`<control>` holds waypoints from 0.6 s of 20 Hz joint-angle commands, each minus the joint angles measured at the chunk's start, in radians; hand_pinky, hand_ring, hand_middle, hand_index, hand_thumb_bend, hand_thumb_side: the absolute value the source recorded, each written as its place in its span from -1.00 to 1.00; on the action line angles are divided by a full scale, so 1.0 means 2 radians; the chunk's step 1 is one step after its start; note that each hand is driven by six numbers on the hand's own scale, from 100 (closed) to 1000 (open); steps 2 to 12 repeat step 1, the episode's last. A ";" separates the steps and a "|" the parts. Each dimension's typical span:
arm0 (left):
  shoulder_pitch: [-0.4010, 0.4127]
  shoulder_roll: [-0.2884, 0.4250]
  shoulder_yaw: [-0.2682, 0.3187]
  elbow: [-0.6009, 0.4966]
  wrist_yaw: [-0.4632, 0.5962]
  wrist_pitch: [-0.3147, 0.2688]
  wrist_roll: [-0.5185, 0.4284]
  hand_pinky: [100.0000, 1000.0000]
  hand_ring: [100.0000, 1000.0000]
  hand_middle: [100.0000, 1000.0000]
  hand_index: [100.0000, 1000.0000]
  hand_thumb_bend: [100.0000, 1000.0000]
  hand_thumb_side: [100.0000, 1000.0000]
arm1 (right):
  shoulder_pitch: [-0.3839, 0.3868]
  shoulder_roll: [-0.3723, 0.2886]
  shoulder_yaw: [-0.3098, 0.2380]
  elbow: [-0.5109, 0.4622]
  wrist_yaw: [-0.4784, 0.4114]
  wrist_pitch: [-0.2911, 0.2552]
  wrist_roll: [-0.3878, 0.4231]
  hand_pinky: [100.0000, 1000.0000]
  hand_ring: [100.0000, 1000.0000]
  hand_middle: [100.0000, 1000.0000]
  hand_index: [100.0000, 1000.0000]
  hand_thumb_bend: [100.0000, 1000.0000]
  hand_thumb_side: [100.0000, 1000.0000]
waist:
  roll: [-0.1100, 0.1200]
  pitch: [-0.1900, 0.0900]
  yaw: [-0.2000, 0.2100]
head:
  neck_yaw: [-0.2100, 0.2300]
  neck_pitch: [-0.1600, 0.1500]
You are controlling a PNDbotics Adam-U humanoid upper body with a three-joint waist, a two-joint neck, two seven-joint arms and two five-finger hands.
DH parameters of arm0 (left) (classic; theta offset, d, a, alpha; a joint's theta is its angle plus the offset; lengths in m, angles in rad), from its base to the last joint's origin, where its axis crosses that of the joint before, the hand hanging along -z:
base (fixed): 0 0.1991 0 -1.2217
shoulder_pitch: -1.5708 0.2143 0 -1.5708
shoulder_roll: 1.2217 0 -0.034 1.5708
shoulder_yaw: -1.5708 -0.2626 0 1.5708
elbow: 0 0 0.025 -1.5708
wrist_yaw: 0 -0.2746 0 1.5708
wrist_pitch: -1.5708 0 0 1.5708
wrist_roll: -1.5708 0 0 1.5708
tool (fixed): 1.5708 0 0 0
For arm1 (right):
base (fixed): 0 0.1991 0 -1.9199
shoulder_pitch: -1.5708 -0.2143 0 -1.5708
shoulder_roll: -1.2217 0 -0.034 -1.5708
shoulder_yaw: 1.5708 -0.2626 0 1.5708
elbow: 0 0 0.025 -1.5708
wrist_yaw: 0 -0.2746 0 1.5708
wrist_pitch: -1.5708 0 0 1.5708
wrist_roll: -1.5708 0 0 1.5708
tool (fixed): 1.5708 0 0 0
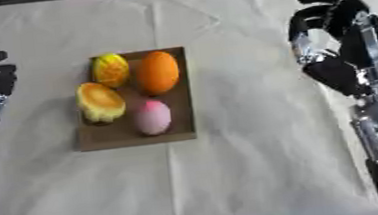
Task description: Pick up objects on the table and place them in the box.
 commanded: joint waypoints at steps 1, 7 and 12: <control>-0.001 0.001 -0.001 -0.004 0.004 -0.002 0.004 0.45 0.38 0.37 0.55 0.08 -0.12 | -0.001 0.002 -0.006 -0.001 0.004 0.001 -0.004 0.31 0.36 0.39 0.67 -1.00 -0.70 | 0.004 -0.008 0.000 | 0.003 0.003; -0.001 0.001 -0.001 -0.004 0.004 -0.002 0.004 0.45 0.38 0.37 0.55 0.08 -0.12 | -0.001 0.002 -0.006 -0.001 0.004 0.001 -0.004 0.31 0.36 0.39 0.67 -1.00 -0.70 | 0.004 -0.008 0.000 | 0.003 0.003; -0.001 0.001 -0.001 -0.004 0.004 -0.002 0.004 0.45 0.38 0.37 0.55 0.08 -0.12 | -0.001 0.002 -0.006 -0.001 0.004 0.001 -0.004 0.31 0.36 0.39 0.67 -1.00 -0.70 | 0.004 -0.008 0.000 | 0.003 0.003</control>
